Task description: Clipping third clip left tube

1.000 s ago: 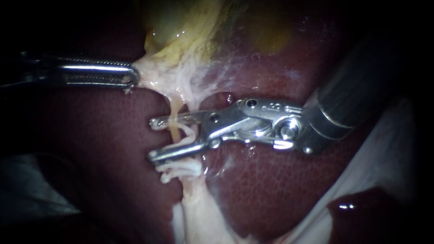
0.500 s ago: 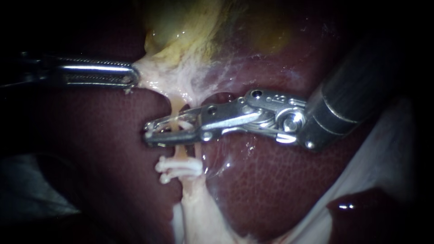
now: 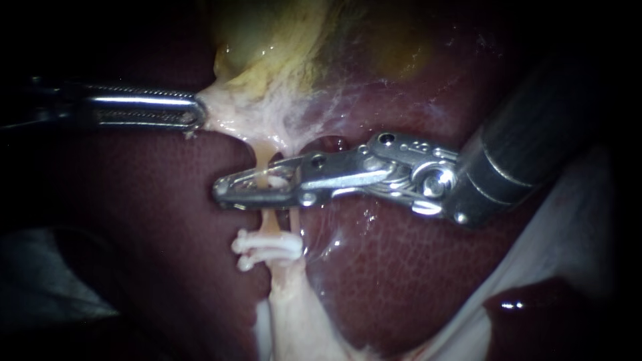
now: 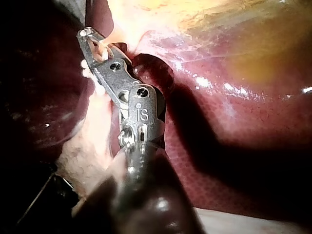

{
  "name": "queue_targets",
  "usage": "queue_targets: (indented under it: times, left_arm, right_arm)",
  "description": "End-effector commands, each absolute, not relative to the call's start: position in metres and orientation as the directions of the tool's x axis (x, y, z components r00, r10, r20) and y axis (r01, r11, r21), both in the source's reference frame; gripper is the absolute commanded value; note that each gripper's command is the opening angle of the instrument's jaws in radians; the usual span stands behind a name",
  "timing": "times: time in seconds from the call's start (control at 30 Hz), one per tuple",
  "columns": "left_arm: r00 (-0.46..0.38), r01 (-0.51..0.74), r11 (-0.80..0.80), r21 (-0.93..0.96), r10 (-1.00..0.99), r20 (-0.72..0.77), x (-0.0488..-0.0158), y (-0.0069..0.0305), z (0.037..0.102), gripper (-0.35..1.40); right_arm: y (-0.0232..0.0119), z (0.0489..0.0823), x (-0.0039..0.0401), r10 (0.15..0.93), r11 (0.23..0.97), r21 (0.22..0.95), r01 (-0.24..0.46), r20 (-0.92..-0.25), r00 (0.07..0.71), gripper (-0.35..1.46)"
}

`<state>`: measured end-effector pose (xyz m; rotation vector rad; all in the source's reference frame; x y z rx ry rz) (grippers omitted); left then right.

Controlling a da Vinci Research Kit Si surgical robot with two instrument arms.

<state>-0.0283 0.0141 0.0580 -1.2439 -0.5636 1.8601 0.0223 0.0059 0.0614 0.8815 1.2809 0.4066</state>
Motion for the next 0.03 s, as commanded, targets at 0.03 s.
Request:
queue_targets:
  times: [0.03]
  left_arm:
    - [-0.186, -0.377, -0.572, -0.728, 0.817, -0.546, -0.0284, 0.0142, 0.058, -0.35]
  right_arm:
    - [0.0059, 0.0615, 0.0223, 0.709, 0.617, 0.761, 0.202, -0.649, 0.278, -0.35]
